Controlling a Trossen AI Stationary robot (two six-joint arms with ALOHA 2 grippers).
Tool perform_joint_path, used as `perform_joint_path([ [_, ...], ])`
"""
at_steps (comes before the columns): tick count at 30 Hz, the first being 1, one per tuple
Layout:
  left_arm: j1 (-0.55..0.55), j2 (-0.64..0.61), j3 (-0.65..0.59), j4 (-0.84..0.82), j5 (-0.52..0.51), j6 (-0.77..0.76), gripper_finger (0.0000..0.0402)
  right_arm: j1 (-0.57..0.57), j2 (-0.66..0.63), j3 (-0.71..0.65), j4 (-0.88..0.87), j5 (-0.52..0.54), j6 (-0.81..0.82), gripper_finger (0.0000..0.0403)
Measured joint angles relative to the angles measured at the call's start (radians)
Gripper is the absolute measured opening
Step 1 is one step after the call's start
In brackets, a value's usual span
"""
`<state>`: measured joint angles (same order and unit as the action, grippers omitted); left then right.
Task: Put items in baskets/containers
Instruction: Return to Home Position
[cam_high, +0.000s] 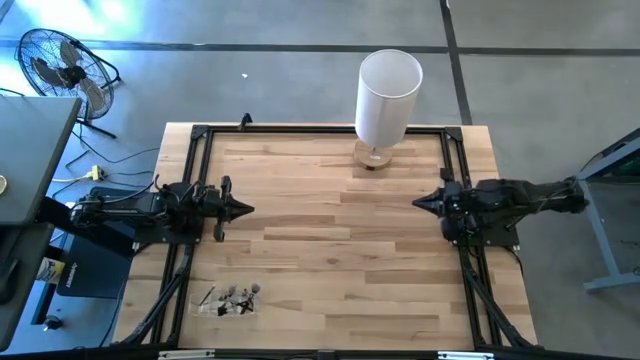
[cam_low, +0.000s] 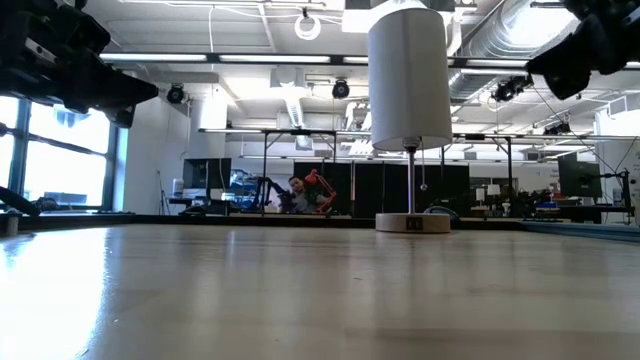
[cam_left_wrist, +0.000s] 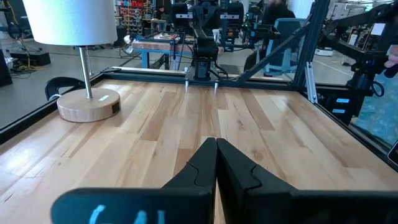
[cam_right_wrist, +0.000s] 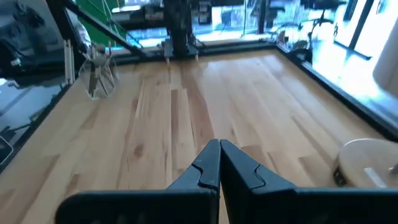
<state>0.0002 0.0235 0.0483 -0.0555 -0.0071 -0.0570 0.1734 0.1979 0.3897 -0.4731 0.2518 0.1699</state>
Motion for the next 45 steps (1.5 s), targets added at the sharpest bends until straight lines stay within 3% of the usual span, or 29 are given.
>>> perform_joint_path([
  [6, 0.0, 0.0, 0.0, 0.0, 0.0, 0.0, 0.0001, 0.003, -0.194, -0.032, -0.001, 0.002, -0.055, 0.0],
  [9, 0.0, 0.0, 0.0, 0.0, -0.001, 0.0, 0.0001, 0.003, -0.19, -0.053, 0.008, -0.02, -0.063, 0.0],
  [15, 0.0, 0.001, 0.0, -0.002, -0.004, 0.0, 0.0002, 0.003, -0.195, -0.228, 0.265, -0.109, -0.032, 0.0],
  [22, 0.0, 0.002, 0.0, -0.002, -0.006, 0.0, 0.0002, 0.002, -0.193, -0.352, 0.449, -0.101, -0.014, 0.0],
  [31, 0.0, 0.002, 0.0, -0.002, -0.005, 0.0, 0.0002, 0.001, -0.193, -0.223, 0.112, -0.105, -0.021, 0.0],
  [36, 0.0, 0.002, 0.0, -0.002, -0.004, 0.0, 0.0002, 0.002, -0.192, -0.243, 0.142, -0.155, -0.039, 0.0],
  [45, 0.0, 0.002, 0.0, -0.002, -0.004, 0.0, 0.0001, 0.001, -0.191, -0.279, 0.146, -0.143, -0.04, 0.0],
])
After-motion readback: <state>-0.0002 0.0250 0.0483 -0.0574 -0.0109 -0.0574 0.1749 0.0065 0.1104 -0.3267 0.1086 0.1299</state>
